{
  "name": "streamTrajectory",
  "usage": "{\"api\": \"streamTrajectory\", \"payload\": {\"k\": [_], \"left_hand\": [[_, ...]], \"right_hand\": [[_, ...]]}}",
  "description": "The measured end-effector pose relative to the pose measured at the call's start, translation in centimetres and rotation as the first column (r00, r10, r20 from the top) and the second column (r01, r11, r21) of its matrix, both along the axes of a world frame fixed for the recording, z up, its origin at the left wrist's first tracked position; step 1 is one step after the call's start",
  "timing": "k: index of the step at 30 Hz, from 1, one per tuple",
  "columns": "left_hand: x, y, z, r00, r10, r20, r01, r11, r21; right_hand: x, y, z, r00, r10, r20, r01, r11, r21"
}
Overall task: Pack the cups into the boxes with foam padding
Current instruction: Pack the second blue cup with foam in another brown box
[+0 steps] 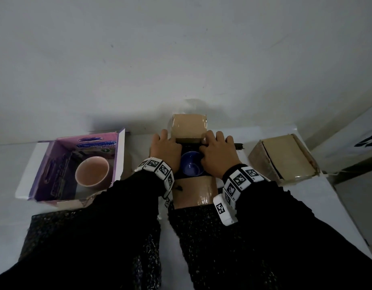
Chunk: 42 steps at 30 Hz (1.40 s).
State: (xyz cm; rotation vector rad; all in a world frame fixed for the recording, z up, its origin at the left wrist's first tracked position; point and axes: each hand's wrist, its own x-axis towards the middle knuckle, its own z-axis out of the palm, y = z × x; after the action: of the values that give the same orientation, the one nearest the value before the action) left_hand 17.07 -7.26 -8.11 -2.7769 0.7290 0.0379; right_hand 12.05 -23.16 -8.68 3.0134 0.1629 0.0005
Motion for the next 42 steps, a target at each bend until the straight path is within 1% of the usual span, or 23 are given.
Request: {"api": "streamTrajectory", "payload": {"k": [1,3,5,6,7,8,10,11,13,15,17,19,21,23,27,30,31,36,39,42], "left_hand": [[0.0,0.2,0.2,1.000,-0.003,-0.016,0.002,0.999,-0.043],[-0.2,0.9,0.7,0.998,-0.032,-0.061,0.025,0.994,-0.109],[-0.7,1.8,1.4,0.992,-0.075,-0.104,0.067,0.994,-0.083],[-1.1,2.1,1.6,0.989,-0.087,-0.118,0.081,0.995,-0.049],[-1.4,2.4,1.8,0.989,-0.088,-0.122,0.086,0.996,-0.015],[-1.8,2.5,1.9,0.990,-0.082,-0.118,0.084,0.996,0.013],[-2.5,2.3,2.2,0.995,-0.066,-0.070,0.069,0.997,0.035],[-2.8,1.9,2.3,0.998,-0.057,-0.034,0.058,0.998,0.032],[-3.4,1.3,2.5,1.000,-0.025,0.003,0.024,1.000,0.017],[-3.5,1.0,2.4,0.999,0.018,-0.029,-0.018,1.000,0.006],[-3.4,1.0,2.3,0.998,0.026,-0.048,-0.026,1.000,0.015],[-3.0,1.2,2.2,0.997,0.026,-0.071,-0.024,0.999,0.034],[-2.7,1.3,2.3,0.992,0.033,-0.124,-0.028,0.999,0.046],[-2.5,1.4,2.3,0.990,0.032,-0.134,-0.025,0.998,0.058],[-2.8,1.3,2.3,0.993,0.044,-0.107,-0.039,0.998,0.043],[-2.6,1.1,2.2,0.994,0.044,-0.103,-0.045,0.999,-0.007],[-2.5,1.1,2.2,0.993,0.044,-0.106,-0.046,0.999,-0.019],[-2.2,1.1,2.1,0.995,0.024,-0.101,-0.026,0.999,-0.027],[-2.3,1.3,1.9,0.995,-0.069,-0.069,0.065,0.996,-0.062],[-2.3,1.3,1.4,0.979,-0.187,-0.083,0.188,0.982,0.011]], "right_hand": [[-0.3,-0.1,0.2,0.999,-0.038,-0.003,0.038,0.998,0.050],[-0.9,-0.3,0.4,0.991,-0.136,0.005,0.131,0.966,0.222],[-1.5,-0.5,0.5,0.983,-0.185,0.014,0.166,0.913,0.371],[-1.7,-0.4,0.7,0.982,-0.184,0.028,0.157,0.902,0.402],[-1.8,-0.2,0.9,0.985,-0.164,0.048,0.132,0.908,0.398],[-1.8,0.1,1.2,0.990,-0.124,0.064,0.094,0.930,0.356],[-1.8,0.8,1.3,0.998,-0.031,0.059,0.020,0.984,0.176],[-1.9,1.2,1.4,0.999,-0.007,0.038,0.004,0.997,0.077],[-2.2,1.6,1.5,1.000,-0.001,-0.008,0.001,0.998,-0.068],[-2.5,1.7,1.8,0.999,0.013,-0.030,-0.017,0.991,-0.134],[-2.3,1.6,2.5,0.998,0.004,-0.067,-0.009,0.997,-0.074],[-2.1,1.7,3.1,0.987,-0.019,-0.162,0.013,0.999,-0.041],[-2.0,1.8,3.0,0.969,-0.026,-0.247,0.002,0.995,-0.099],[-2.1,1.9,2.4,0.962,-0.034,-0.272,-0.001,0.992,-0.126],[-1.6,1.9,2.0,0.980,-0.056,-0.189,0.038,0.994,-0.098],[-1.2,1.6,1.9,0.988,-0.063,-0.139,0.061,0.998,-0.019],[-1.1,1.6,1.8,0.989,-0.064,-0.135,0.062,0.998,-0.017],[-0.7,1.9,1.8,0.993,-0.054,-0.107,0.044,0.995,-0.095],[-0.9,1.8,1.5,0.997,-0.027,-0.068,0.022,0.997,-0.077],[-1.3,1.5,1.4,0.996,0.071,-0.059,-0.072,0.997,-0.025]]}}
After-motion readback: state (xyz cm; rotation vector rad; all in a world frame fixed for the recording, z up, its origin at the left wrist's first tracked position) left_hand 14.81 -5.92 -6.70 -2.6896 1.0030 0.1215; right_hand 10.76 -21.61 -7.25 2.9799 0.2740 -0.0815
